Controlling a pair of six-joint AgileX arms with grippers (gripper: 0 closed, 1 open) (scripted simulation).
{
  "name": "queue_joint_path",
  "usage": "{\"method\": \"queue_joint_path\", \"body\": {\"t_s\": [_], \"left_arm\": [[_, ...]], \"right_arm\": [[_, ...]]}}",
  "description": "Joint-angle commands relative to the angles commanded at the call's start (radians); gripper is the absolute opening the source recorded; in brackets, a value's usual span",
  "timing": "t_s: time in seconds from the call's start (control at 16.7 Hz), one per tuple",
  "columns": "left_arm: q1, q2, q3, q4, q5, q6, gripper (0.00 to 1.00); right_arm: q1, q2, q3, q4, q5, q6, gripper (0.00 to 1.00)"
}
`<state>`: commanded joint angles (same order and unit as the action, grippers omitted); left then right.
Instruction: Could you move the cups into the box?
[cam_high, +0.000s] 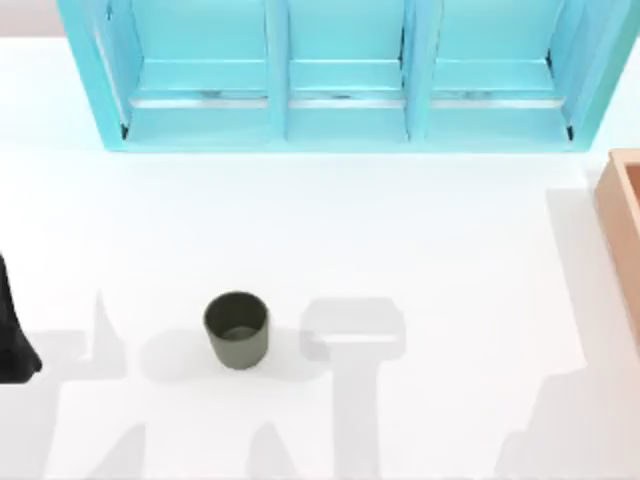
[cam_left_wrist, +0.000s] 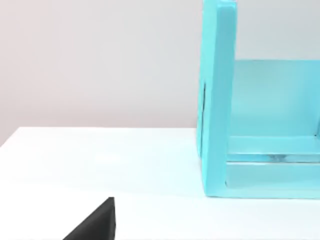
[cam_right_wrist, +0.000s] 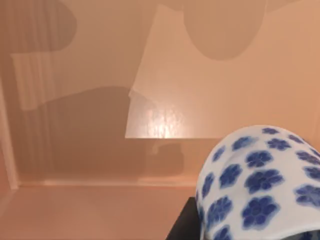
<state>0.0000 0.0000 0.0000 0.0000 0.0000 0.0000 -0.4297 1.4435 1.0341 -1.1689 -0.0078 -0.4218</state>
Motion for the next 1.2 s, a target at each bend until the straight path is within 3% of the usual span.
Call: {"method": "queue_joint_path", "body": {"t_s": [0.24,1.02,1.2], "left_arm": [[0.000,0.000,0.000,0.000,0.000,0.000,1.00],[0.000,0.000,0.000,0.000,0.000,0.000,1.00],[0.000,0.000,0.000,0.000,0.000,0.000,1.00]], "right_arm": [[0.000,0.000,-0.011,0.011,0.000,0.000,0.00],[0.000,0.000,-0.011,0.011,0.000,0.000,0.98],[0.000,0.000,-0.011,0.011,0.000,0.000,1.00]]}}
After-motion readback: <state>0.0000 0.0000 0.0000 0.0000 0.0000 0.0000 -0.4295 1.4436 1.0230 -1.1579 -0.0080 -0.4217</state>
